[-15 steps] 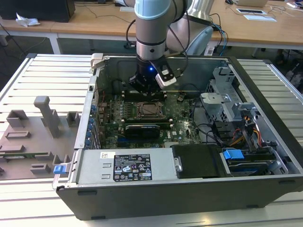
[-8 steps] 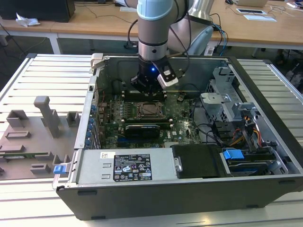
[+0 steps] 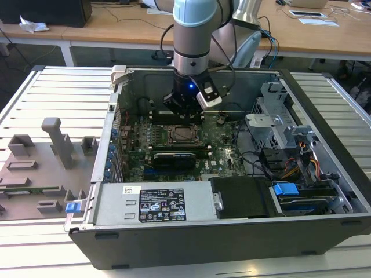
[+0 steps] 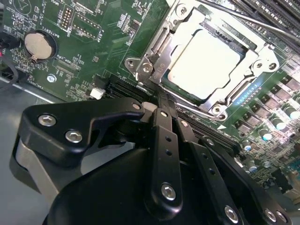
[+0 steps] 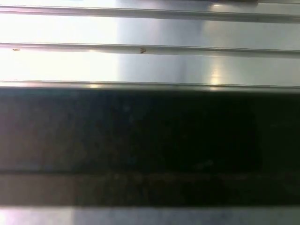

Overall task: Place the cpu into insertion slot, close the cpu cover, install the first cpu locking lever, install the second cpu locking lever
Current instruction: 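Install the first cpu locking lever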

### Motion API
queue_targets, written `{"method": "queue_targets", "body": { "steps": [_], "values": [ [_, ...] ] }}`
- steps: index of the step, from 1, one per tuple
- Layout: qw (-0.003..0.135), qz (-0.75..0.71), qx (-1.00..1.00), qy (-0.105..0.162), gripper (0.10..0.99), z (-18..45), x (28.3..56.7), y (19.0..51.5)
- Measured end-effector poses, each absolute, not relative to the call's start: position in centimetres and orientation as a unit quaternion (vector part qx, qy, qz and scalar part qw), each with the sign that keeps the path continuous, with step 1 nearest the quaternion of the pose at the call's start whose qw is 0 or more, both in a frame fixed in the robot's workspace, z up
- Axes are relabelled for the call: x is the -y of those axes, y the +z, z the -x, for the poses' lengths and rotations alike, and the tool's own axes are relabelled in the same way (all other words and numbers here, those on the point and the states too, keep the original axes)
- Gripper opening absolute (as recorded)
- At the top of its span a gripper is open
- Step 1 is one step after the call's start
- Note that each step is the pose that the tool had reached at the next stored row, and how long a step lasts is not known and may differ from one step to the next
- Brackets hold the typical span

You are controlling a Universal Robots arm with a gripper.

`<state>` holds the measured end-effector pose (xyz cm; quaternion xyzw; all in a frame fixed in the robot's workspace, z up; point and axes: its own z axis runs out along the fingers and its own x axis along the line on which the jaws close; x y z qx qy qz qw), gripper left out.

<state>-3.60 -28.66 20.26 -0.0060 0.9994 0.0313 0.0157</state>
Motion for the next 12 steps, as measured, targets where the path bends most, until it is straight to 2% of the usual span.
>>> {"method": "queue_targets", "body": {
  "steps": [12],
  "values": [
    [0.016,0.005,-0.999,0.031,0.106,3.56,29.24,20.46]
  ]
}}
